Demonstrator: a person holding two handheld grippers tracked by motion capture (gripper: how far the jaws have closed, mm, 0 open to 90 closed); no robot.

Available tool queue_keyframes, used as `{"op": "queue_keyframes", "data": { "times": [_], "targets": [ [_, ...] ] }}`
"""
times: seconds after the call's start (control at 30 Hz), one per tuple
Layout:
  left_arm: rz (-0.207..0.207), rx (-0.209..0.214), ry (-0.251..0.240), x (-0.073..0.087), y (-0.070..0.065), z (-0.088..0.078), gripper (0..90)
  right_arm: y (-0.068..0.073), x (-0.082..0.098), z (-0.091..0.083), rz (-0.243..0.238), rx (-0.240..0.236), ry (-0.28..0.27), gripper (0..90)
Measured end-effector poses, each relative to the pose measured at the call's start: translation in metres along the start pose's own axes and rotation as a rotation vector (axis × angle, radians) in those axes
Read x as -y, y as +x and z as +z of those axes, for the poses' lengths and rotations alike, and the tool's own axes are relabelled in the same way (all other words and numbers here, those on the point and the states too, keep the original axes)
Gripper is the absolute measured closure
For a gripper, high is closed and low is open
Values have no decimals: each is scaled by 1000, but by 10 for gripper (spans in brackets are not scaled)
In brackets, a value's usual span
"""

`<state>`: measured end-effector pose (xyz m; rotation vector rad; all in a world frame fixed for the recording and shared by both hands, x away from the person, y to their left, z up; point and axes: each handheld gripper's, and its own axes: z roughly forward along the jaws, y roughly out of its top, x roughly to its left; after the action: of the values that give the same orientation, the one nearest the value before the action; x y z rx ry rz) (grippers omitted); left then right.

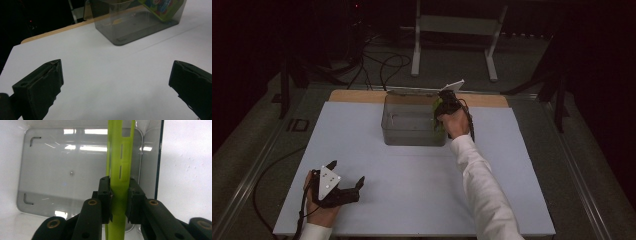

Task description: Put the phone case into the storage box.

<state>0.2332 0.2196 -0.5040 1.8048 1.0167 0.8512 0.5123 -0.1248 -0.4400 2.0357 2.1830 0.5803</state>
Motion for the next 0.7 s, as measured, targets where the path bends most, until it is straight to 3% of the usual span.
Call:
{"op": "queue_keyframes", "data": {
  "times": [0.4,0.7],
  "targets": [
    [-2,0,-1,0,0,0,1,1,-1,4,43,-12,15,767],
    [-1,0,-1,0,0,0,1,1,-2,4,44,-14,10,764]
  ]
}}
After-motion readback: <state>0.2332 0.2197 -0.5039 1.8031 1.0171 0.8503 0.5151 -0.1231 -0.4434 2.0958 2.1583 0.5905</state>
